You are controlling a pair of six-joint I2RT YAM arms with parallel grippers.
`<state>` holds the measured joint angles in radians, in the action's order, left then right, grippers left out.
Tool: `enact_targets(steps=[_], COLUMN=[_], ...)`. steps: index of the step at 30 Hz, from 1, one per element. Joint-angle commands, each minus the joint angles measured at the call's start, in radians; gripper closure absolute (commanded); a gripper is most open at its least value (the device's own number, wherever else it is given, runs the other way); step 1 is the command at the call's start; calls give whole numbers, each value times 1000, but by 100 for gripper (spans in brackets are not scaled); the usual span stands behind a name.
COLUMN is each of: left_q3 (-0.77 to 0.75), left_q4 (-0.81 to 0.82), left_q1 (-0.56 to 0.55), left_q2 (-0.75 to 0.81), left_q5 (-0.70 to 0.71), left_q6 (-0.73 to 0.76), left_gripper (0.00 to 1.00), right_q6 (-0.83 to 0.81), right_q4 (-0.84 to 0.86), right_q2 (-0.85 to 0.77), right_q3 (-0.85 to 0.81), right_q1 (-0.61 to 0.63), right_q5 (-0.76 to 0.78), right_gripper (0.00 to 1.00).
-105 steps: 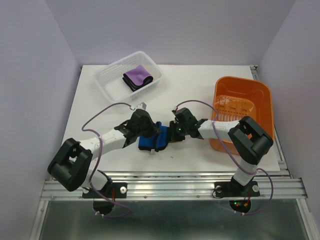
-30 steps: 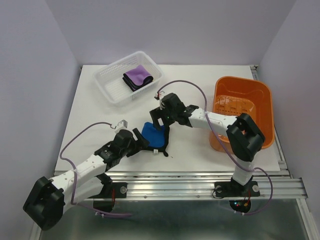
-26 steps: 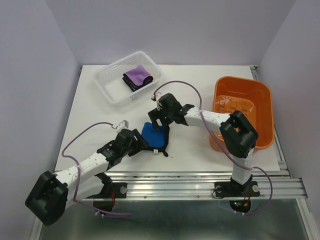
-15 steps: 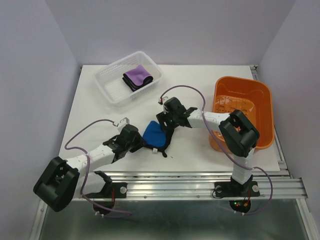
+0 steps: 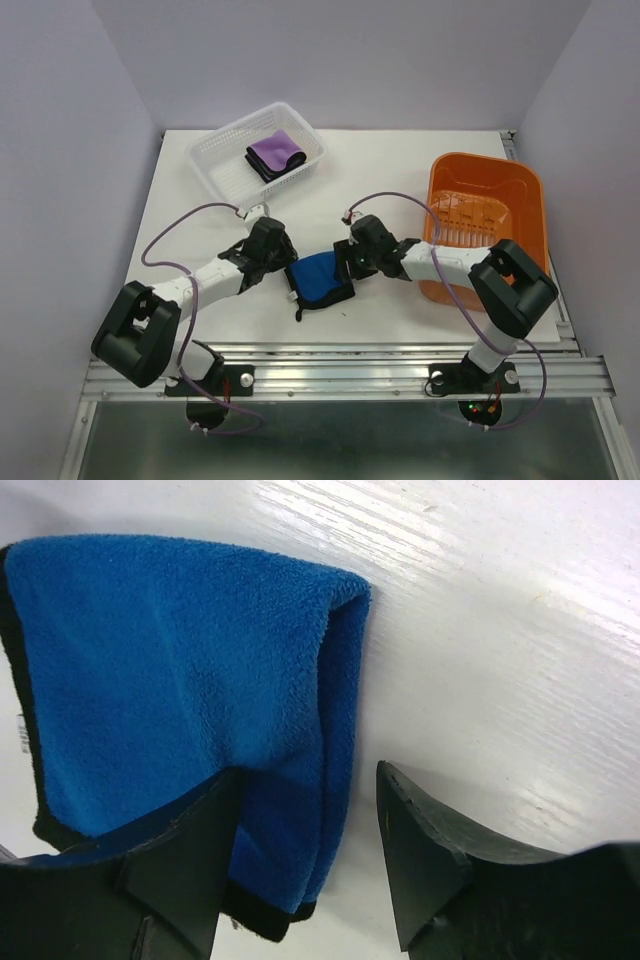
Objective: Fold and stack the towels
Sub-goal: Fold the towel
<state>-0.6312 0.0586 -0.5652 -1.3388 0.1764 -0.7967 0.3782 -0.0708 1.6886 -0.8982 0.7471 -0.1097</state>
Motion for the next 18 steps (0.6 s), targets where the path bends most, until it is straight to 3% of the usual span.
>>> enact_targets(steps=[1, 6, 11, 18], left_q3=[-27, 34, 138, 234], left_q4=[21, 14, 7, 36], left_q1=[5, 5, 7, -1], left_q2=[-20, 47, 213, 270], left_q5=[-11, -18, -37, -146], left_q6=[60, 28, -12, -18], left_gripper=[46, 30, 22, 16], right_q6=[136, 168, 198, 217], right_q4=[51, 0, 17, 35], right_q2=[-15, -24, -59, -67], right_q3=[36, 18, 44, 77], right_q1=[14, 14, 15, 14], right_q5=[11, 104, 104, 105], right_gripper=[38, 38, 38, 39])
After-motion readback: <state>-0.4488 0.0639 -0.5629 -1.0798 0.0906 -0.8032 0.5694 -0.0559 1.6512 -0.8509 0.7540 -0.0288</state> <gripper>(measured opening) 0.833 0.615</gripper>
